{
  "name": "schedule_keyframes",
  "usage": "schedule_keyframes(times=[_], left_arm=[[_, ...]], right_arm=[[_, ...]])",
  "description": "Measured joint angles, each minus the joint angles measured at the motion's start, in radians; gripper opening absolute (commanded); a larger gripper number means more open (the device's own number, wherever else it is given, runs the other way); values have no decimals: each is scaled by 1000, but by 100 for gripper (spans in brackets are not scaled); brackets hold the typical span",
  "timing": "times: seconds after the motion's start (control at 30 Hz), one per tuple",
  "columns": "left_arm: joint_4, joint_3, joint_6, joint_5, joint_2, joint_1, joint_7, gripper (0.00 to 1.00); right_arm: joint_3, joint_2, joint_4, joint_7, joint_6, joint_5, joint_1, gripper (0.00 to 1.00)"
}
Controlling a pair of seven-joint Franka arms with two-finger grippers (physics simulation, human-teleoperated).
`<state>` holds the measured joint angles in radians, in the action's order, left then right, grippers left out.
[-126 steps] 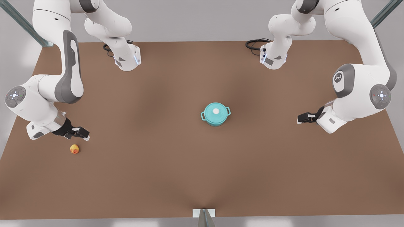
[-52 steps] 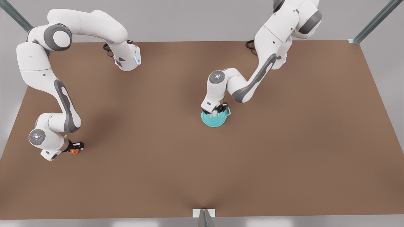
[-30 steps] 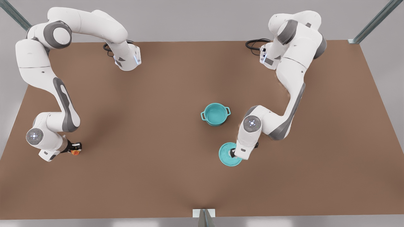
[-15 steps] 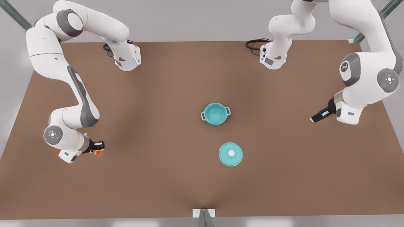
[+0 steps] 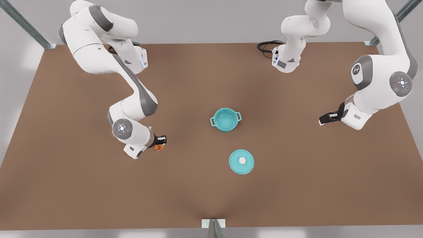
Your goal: Open the pot lid and put the potato into the pot
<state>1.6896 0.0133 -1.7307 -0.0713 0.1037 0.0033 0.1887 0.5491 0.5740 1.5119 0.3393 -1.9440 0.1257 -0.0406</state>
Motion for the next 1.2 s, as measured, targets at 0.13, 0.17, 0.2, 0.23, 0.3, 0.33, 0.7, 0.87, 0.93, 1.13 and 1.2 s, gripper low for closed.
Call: schedule_keyframes(times=[0.13,0.17,0.2,0.23,0.3,0.33,0.7,0.87,0.93,1.13,1.2], left_arm=[[0,0,2,0,-1,-5,-41,100],[0,0,2,0,-1,-5,-50,100],[0,0,3,0,0,-3,-58,100],[0,0,3,0,1,-2,-66,100],[1,0,3,0,1,-1,-80,100],[0,0,3,0,1,-1,-87,100],[5,3,3,0,3,-7,-134,100],[6,3,3,0,3,-10,-144,100],[6,3,3,0,3,-8,-148,100],[5,3,4,0,4,-8,-157,100],[1,3,4,0,3,-8,-160,100]], right_arm=[[0,-8,-11,116,11,-52,142,54],[0,-8,-13,145,12,-61,172,54],[-1,-7,-21,174,14,-67,206,54],[-3,-3,-38,204,15,-72,245,54],[-14,20,-92,263,17,-79,331,54],[-36,37,-127,293,17,-81,380,54],[-252,270,-346,561,2,-87,695,53],[-315,351,-428,643,-18,-87,764,54],[-338,364,-437,671,-27,-87,788,53],[-350,371,-447,740,-44,-88,803,77],[-349,371,-448,758,-44,-87,803,100]])
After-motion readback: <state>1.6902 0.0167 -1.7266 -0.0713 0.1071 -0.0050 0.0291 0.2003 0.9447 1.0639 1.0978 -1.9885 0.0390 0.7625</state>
